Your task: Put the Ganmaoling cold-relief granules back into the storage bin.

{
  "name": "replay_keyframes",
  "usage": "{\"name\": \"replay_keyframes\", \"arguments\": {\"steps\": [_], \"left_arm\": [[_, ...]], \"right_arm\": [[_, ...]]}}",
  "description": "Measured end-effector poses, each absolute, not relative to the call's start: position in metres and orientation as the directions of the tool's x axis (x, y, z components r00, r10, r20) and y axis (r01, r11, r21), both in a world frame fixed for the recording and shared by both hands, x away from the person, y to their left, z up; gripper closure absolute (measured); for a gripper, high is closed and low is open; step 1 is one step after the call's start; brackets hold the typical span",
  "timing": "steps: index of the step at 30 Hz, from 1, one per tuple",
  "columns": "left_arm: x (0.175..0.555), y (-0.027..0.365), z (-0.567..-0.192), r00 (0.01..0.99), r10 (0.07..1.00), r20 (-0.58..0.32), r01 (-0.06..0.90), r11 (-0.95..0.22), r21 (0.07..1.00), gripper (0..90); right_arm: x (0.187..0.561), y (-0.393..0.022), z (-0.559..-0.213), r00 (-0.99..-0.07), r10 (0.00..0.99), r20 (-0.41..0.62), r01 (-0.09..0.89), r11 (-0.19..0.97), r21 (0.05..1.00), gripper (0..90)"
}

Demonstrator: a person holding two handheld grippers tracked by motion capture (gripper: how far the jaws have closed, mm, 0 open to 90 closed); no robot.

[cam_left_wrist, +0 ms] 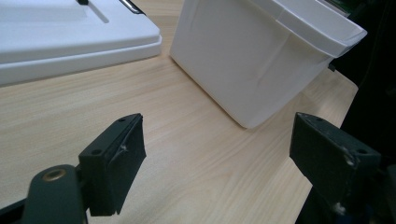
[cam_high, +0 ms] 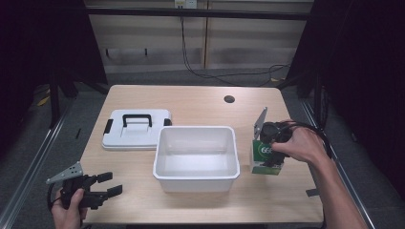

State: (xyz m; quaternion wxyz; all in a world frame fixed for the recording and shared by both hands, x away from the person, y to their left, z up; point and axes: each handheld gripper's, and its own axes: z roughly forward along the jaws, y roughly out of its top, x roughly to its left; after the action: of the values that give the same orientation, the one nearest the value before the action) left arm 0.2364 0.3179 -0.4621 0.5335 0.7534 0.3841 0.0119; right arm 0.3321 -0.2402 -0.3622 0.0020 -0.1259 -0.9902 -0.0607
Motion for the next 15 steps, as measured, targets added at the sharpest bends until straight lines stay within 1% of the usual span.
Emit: {"name": "replay_keyframes", "arguments": {"steps": [13,15], "left_arm": [[0.237,0.319,-0.462,0.705,0.590,-0.394,0.566,-0.134,0.813,18.2],[0.237,0.318,-0.462,0.705,0.590,-0.393,0.567,-0.135,0.813,18.2]], "right_arm": [[0.331,-0.242,-0.341,-0.970,0.241,0.011,0.241,0.965,0.103,16.0],[0.329,-0.241,-0.338,-0.967,0.255,0.013,0.255,0.963,0.091,16.0]]}}
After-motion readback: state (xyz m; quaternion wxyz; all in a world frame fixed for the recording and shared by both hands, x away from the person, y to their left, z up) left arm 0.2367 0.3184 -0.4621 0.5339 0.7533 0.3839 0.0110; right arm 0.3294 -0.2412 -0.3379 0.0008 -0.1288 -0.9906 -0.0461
